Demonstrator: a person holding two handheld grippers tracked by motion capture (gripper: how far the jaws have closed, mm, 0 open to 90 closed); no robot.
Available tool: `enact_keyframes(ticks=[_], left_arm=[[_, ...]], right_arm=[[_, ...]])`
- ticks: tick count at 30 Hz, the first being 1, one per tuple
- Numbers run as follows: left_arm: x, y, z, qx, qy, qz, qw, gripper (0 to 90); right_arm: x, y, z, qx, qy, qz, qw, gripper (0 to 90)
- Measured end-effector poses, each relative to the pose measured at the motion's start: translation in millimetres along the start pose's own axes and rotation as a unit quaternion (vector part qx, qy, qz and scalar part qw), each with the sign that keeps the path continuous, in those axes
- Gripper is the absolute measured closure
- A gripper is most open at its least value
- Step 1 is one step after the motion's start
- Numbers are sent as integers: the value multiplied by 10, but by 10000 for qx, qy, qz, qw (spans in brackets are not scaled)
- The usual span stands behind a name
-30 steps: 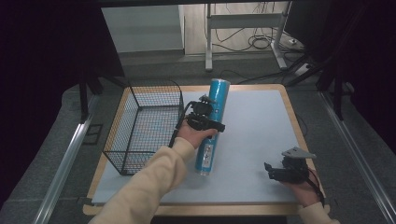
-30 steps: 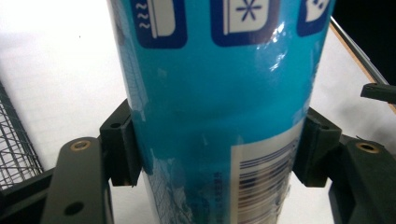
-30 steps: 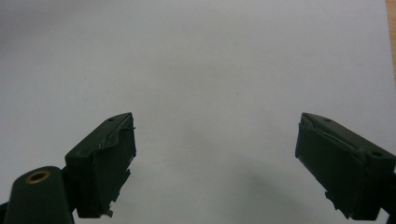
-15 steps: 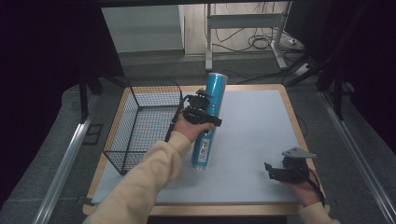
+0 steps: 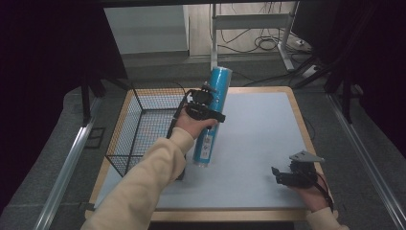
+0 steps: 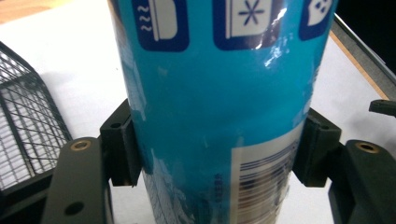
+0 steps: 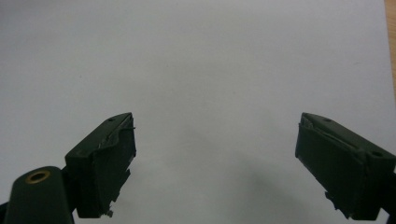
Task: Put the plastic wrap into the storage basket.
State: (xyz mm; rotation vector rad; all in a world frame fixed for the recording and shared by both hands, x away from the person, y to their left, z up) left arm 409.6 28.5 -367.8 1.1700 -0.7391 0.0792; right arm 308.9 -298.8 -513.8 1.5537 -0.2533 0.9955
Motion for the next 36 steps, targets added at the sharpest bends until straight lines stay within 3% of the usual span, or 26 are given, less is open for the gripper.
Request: enact_keyframes(ticks=[16,36], left_arm=[[150,205,-106,136,-79,164,9997,317],[173,359,-264,292,-69,192,9994,318]], right_arm=[[-1,-4,6,1,8,-5,10000,123],[-8,-18,9,-13,11,-47,10000,123]])
Point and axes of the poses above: each handheld gripper's, and its own axes: y roughly backward along the jaws, x roughly out of its top, z roughly to its right, the point moved 1 cm from there along -y, roughly forward along the jaws, and after that the axes turned 3 degrees about -z, right-handed, at the moved point
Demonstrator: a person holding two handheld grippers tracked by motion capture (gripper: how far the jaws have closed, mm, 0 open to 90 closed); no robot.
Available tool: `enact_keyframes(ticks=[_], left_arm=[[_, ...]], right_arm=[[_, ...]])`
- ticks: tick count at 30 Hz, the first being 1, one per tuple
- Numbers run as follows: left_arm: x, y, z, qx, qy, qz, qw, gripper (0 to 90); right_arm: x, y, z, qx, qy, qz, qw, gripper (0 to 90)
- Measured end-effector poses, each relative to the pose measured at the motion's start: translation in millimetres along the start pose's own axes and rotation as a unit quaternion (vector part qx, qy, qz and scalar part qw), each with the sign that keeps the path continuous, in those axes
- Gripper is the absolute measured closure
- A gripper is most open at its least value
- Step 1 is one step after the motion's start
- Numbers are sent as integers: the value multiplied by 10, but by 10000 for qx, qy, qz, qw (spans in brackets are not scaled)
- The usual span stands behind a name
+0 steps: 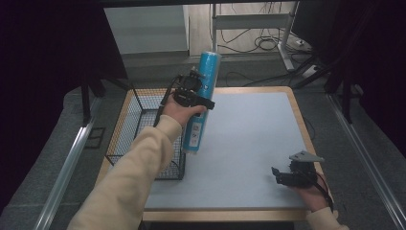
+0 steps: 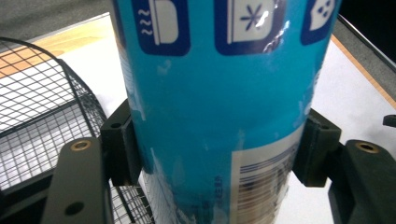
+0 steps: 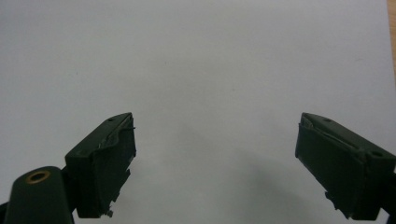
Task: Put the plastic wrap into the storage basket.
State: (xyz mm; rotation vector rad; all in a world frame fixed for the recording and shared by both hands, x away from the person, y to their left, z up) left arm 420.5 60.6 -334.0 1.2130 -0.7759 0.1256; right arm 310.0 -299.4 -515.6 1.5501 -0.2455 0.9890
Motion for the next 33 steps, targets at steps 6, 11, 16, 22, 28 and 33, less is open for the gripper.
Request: enact_keyframes(ticks=[6,11,16,22,28,33], left_arm=[[17,49,-69,44,-58,51,10000,317],[51,80,-114,71,-159,58,9998,318],[83,116,-147,56,-185,75,9998,318],[119,218,-210,119,-261,92,9995,318],[124,350,-275,214,-236,166,9994,318],[117,456,-345,305,-285,181,9990,318]], right_arm=[[-2,-7,1,-7,-10,-6,10000,123],[-1,-10,1,-12,-9,-4,10000,123],[4,-1,2,-1,-15,10,10000,123],[0,-5,3,-8,-22,5,10000,123],[1,-9,0,-12,-11,-2,10000,123],[0,-14,-8,-16,-10,5,10000,123]])
Point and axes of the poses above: each handheld gripper's, and its own axes: y roughly backward along the jaws, x roughly out of its top, z roughly to its right, the point moved 1 cm from there along -y, roughly forward along the jaws, and after that the axes turned 3 degrees about -z, right-handed, at the moved point
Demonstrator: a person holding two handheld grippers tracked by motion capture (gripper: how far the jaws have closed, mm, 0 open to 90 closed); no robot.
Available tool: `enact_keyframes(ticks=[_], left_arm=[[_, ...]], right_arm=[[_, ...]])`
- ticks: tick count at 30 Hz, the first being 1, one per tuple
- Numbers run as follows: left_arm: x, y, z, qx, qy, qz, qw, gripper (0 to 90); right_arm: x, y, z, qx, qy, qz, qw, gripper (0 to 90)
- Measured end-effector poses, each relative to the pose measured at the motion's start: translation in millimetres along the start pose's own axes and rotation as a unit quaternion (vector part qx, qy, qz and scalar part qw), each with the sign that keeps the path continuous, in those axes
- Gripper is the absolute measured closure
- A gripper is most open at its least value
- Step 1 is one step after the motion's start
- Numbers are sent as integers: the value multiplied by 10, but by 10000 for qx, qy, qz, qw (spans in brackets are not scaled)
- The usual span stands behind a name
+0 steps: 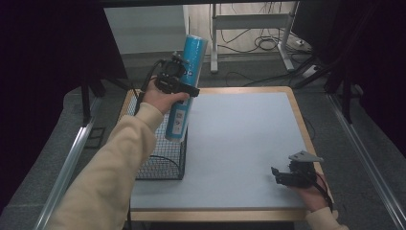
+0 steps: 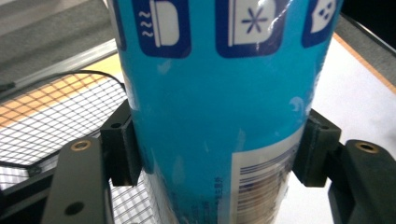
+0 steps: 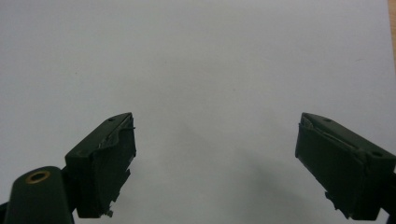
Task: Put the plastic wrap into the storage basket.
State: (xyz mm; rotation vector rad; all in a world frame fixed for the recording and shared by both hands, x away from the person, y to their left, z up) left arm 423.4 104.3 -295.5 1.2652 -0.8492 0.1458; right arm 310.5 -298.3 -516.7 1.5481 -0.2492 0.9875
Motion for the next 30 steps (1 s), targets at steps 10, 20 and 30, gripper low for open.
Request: enact_keyframes(ticks=[10,20,30], left_arm=[[-120,35,-191,141,34,-13,9999,318],[-251,6,-360,304,77,-12,9995,318],[-391,-236,-478,449,90,-240,9987,318]], right_arm=[[-4,-11,-4,-10,10,-20,10000,123],[-8,-22,-8,-26,14,-40,10000,123],[-9,-27,-10,-32,33,-57,10000,123]])
Point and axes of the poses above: each handheld gripper's, and its own axes: y roughly backward along the jaws, x roughly out of its top, z roughly to its right, the point moved 1 cm from there along -y, roughly forward along the jaws, and after that the axes turned 3 degrees about -z, right-handed, at the moved point
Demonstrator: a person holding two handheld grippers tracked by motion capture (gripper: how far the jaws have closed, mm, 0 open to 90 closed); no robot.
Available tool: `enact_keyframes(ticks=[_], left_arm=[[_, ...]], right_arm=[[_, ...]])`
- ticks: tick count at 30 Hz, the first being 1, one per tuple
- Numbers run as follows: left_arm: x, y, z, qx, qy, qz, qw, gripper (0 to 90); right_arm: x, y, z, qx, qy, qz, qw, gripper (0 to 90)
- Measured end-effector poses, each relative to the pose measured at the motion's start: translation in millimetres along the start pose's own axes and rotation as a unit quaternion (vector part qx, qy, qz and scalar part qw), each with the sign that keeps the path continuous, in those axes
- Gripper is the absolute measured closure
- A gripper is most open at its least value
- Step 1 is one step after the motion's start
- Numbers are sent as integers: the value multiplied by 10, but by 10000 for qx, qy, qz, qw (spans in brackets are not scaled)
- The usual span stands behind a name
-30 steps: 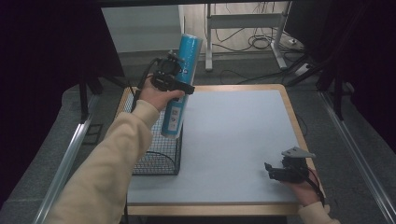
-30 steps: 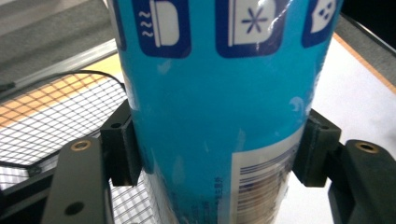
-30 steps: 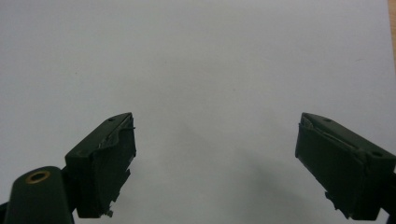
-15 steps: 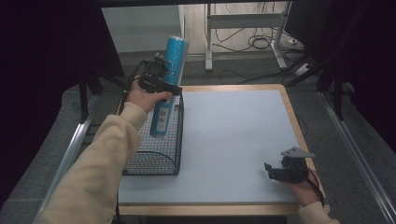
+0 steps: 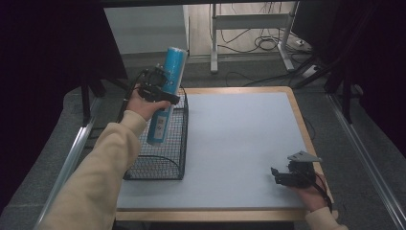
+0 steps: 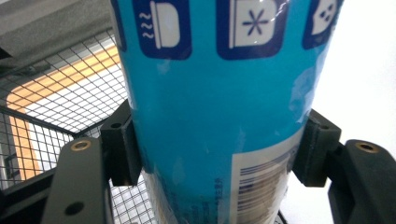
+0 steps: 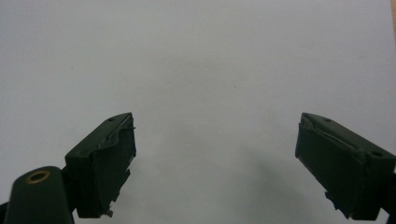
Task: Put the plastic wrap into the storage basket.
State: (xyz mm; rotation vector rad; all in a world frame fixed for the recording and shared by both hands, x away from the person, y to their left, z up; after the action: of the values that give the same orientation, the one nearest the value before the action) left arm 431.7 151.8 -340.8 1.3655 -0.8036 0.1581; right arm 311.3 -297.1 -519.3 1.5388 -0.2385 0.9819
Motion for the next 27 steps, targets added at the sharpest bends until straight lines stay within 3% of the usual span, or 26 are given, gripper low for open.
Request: enact_keyframes(ticks=[12,27], left_arm=[[-55,-368,-89,113,87,-242,9996,318],[-43,-559,-98,239,45,-498,9985,318]], right_arm=[[-6,-8,9,-6,7,-18,10000,123],[-9,-8,13,14,5,-9,10000,123]])
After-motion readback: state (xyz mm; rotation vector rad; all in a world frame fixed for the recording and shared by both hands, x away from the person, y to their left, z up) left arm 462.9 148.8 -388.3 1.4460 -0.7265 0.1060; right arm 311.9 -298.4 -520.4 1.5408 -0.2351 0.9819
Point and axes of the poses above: each handheld gripper's, and its own axes: y roughly backward along the jaws, x roughly out of its top, z roughly to its right, the point moved 1 cm from there along -y, roughly forward along the jaws, and after that the axes turned 3 degrees about -z, right-handed, at the moved point
